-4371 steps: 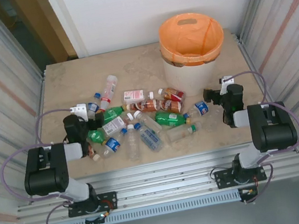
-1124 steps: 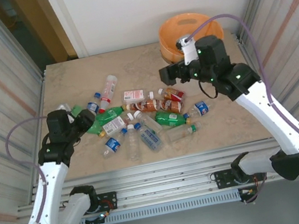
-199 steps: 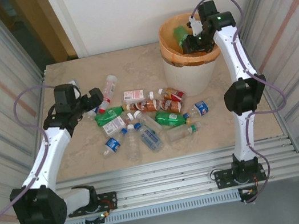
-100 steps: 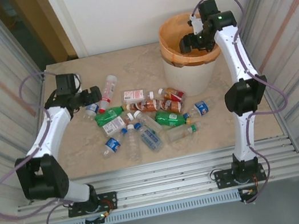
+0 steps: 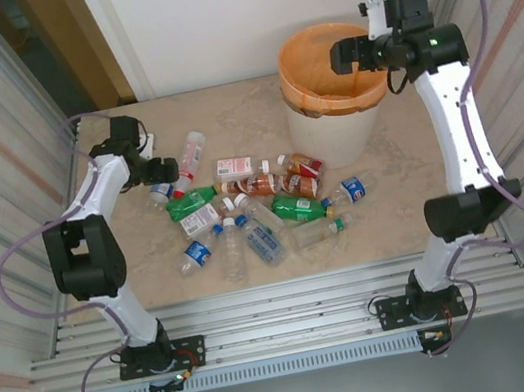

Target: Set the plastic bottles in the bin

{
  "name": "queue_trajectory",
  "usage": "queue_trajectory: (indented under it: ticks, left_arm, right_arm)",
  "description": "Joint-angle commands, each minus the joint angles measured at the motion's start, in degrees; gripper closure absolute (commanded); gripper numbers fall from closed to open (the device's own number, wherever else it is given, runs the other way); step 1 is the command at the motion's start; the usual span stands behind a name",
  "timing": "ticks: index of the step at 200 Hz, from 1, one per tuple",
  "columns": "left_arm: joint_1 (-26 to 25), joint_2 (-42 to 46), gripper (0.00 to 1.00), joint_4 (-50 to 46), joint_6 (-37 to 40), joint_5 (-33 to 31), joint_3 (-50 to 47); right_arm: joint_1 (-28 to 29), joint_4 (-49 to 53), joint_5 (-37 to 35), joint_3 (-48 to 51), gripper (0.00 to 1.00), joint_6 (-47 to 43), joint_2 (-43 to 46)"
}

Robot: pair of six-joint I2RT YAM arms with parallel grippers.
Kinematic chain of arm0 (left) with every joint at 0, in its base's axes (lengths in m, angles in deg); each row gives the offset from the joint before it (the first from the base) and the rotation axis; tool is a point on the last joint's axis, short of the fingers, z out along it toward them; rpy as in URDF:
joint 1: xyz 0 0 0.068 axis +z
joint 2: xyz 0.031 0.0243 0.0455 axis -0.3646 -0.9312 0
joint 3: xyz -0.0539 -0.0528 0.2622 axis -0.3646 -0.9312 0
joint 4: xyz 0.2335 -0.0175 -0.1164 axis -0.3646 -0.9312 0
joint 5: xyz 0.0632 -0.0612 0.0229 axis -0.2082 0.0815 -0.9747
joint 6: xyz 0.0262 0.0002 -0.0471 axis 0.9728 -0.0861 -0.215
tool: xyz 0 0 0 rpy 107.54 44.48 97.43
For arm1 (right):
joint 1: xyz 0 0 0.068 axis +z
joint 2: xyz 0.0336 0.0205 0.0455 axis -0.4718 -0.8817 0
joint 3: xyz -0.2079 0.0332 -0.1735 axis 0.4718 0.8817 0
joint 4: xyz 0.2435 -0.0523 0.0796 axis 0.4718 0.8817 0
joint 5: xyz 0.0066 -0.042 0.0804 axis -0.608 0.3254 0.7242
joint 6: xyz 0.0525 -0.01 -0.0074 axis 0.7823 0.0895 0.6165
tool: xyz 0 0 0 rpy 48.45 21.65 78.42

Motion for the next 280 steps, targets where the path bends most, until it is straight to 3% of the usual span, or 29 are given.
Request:
queue_trajectory:
  ticks: [1,29,65,219,280]
  left_arm:
    - [1.3,-2.3,0.10,-4.1,3.3,1.1,2.8]
    - [2.0,-5.3,0.16,-5.2,3.5,1.7,4.5]
    - [2.2,-8.3,0.15,-6.0,3.5,2.7,6.0]
    - [4.4,-19.0,0.27,-8.9,0.2,0.0,9.7]
    - [4.5,-18.3,0.50,-9.1,0.3,-0.1,9.0]
  right_arm:
    - [0.0,-6.5,-3.3,6.3,0.02,2.4,5.6]
    - [0.0,-11.3,-4.9,14.4,0.02,3.9,11.7]
    - [0.0,-13.5,-6.2,20.5,0.02,5.0,16.2]
    - [0.2,-15.7,-4.2,27.0,0.02,6.4,18.6]
    - [0.7,-16.7,-4.0,28.3,0.02,6.6,18.9]
